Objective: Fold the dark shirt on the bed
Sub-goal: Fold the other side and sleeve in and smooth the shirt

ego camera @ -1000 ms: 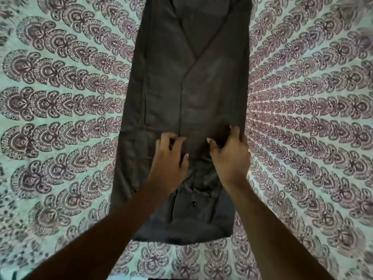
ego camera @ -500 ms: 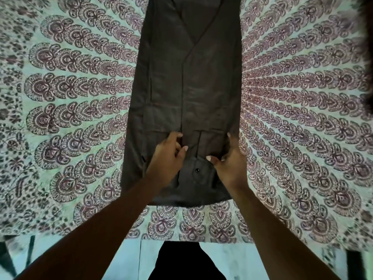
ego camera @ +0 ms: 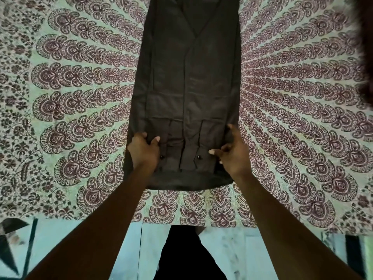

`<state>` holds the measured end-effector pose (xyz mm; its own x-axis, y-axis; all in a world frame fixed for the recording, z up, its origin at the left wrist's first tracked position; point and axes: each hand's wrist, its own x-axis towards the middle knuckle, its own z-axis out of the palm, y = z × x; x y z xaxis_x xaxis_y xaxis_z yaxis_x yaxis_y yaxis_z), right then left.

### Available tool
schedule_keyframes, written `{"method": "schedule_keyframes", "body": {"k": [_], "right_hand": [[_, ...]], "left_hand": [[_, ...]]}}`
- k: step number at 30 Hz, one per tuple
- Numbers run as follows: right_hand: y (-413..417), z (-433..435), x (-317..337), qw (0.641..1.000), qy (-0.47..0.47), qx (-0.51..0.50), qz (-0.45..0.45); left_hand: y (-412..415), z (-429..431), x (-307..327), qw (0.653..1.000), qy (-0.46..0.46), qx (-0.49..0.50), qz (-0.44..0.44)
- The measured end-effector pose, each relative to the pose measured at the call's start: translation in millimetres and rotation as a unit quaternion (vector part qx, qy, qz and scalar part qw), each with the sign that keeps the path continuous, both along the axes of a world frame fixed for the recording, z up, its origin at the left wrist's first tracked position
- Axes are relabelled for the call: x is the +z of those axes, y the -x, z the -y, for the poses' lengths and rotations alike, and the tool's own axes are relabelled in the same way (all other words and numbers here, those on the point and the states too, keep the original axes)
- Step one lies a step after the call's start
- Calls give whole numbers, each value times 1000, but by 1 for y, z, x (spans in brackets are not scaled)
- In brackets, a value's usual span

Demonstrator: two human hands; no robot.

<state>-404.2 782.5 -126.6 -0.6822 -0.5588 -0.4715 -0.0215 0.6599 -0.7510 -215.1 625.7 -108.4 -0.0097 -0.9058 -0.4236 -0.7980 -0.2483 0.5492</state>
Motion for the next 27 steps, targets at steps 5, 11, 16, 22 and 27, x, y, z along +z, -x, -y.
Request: {"method": "schedule_keyframes", "body": {"k": [5,11,16,22,27], "right_hand": [[6,-3,1,999,-4,44,-26],[7,-4,6,996,-22,77,-33],[8,-2,10,990,-63,115,-49],[6,4,17,972,-99,194,-89],[24,-5,20,979,-113,168,-25]], "left_hand": [[10,0,0,999,12,34,-27],[9,-7,-5,999,25,35,-29],[9,-22,-10,985,157,-66,12],[8,-22,-21,846,221,-483,40],[-1,-19,-43,793,206,-566,89]]}}
